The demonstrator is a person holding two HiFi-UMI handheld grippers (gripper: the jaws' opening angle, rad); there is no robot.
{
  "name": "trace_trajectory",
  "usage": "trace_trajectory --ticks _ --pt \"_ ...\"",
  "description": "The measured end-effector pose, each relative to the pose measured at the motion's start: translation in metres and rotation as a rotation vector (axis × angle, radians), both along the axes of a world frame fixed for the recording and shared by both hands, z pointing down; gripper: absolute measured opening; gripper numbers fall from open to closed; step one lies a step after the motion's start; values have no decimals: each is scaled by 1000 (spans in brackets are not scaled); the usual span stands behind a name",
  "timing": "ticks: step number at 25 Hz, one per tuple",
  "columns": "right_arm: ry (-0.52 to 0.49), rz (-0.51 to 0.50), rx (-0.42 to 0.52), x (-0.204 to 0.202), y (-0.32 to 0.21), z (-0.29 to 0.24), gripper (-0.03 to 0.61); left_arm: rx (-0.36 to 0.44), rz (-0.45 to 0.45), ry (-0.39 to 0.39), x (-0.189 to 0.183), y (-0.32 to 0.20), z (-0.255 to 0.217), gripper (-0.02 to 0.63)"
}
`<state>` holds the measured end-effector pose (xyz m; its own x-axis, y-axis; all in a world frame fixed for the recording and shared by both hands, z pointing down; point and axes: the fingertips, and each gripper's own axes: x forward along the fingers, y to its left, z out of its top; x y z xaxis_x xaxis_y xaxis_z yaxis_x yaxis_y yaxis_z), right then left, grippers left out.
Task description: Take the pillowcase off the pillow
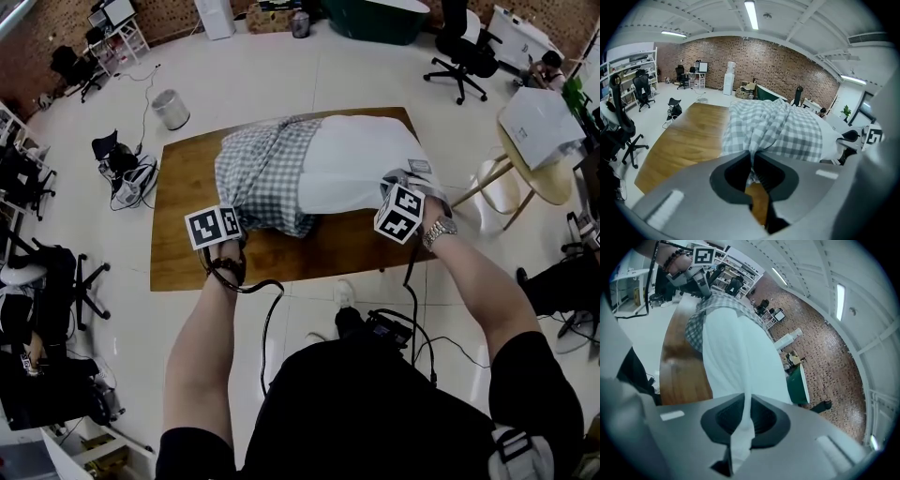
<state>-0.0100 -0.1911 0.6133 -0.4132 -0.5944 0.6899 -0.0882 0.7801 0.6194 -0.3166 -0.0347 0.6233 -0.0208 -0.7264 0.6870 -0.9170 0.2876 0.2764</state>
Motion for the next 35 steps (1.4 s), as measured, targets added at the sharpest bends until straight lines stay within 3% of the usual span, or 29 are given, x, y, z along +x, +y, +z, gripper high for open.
trace_trajectory --ticks 7,14,26,35 --pt "-25 -14 -39 -7 20 -10 120 -10 82 -15 11 9 -9 62" --pt "-22 -31 -64 -7 48 -16 175 25 110 -64 19 26 -23 120" --pt "-105 -64 -55 -22 95 -60 176 74 164 -122 29 50 -59 127" --pt "-151 -74 -65 -44 85 -97 176 96 241 -166 37 26 -103 147"
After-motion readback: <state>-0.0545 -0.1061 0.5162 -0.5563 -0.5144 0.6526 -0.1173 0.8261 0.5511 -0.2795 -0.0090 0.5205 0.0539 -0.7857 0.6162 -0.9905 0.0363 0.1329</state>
